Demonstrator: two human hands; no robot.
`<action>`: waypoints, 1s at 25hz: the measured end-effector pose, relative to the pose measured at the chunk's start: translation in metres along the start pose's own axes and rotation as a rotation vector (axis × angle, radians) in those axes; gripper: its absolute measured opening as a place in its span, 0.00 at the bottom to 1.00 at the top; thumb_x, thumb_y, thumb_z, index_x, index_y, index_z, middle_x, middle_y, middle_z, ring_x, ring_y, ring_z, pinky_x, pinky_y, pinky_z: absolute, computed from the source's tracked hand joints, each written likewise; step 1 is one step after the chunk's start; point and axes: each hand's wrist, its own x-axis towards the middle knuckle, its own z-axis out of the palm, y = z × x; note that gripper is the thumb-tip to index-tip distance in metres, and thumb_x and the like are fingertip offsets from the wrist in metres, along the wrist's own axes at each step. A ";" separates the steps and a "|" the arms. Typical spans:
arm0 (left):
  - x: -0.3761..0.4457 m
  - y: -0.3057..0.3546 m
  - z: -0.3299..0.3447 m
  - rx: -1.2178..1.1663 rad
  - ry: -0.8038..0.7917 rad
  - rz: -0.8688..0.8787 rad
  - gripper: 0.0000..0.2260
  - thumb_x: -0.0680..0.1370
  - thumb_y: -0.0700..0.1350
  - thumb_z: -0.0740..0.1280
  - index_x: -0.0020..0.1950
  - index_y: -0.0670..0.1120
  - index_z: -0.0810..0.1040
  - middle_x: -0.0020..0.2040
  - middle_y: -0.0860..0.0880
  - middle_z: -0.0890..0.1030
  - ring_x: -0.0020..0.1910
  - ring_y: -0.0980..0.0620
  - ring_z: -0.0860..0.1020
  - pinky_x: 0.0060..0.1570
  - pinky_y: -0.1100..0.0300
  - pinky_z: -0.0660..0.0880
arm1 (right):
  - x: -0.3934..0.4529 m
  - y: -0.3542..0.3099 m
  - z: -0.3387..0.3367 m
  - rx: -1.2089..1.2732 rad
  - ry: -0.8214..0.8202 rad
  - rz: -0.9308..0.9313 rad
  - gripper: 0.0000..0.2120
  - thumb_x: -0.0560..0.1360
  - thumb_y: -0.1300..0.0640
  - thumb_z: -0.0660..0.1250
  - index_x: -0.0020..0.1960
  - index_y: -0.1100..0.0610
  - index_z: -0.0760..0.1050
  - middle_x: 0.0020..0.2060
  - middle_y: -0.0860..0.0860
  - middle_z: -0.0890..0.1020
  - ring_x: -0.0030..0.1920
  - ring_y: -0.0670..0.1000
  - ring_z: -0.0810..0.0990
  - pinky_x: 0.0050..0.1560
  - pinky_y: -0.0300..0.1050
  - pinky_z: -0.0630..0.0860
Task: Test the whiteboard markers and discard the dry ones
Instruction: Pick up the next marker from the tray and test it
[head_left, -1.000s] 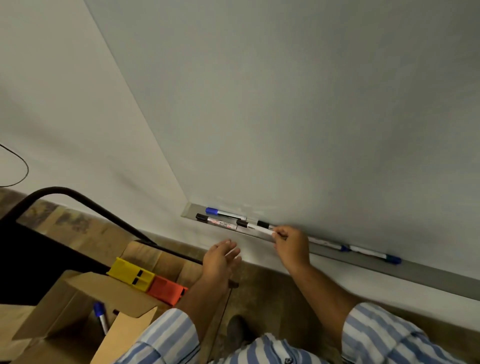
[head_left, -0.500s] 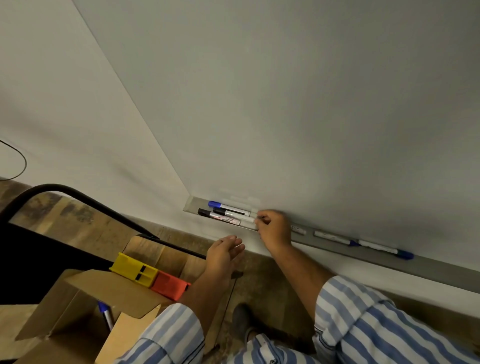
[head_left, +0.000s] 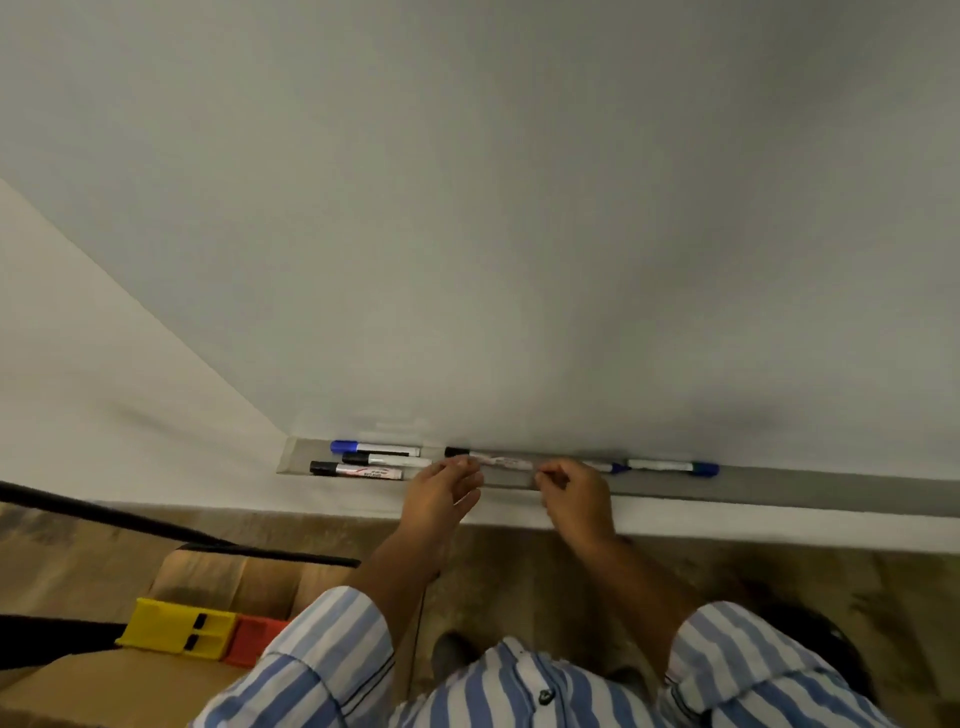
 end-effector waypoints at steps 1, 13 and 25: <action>0.003 -0.001 0.011 0.024 -0.038 -0.021 0.09 0.85 0.39 0.65 0.63 0.38 0.80 0.56 0.41 0.86 0.58 0.44 0.84 0.64 0.49 0.79 | 0.002 0.006 -0.011 0.014 0.040 0.026 0.05 0.81 0.57 0.73 0.56 0.54 0.86 0.46 0.49 0.87 0.48 0.52 0.86 0.56 0.54 0.85; 0.031 -0.040 0.086 0.414 -0.195 -0.039 0.11 0.82 0.41 0.70 0.64 0.43 0.82 0.53 0.43 0.83 0.52 0.48 0.82 0.56 0.57 0.80 | 0.007 0.047 -0.078 -0.072 0.228 0.125 0.12 0.82 0.58 0.71 0.65 0.57 0.80 0.59 0.57 0.81 0.58 0.60 0.83 0.64 0.52 0.79; 0.028 -0.056 0.105 0.577 -0.101 0.034 0.19 0.81 0.38 0.70 0.72 0.41 0.77 0.64 0.41 0.82 0.61 0.44 0.82 0.67 0.48 0.80 | 0.022 0.039 -0.100 -0.801 -0.153 -0.257 0.10 0.84 0.53 0.67 0.65 0.51 0.78 0.62 0.52 0.78 0.59 0.55 0.81 0.64 0.51 0.80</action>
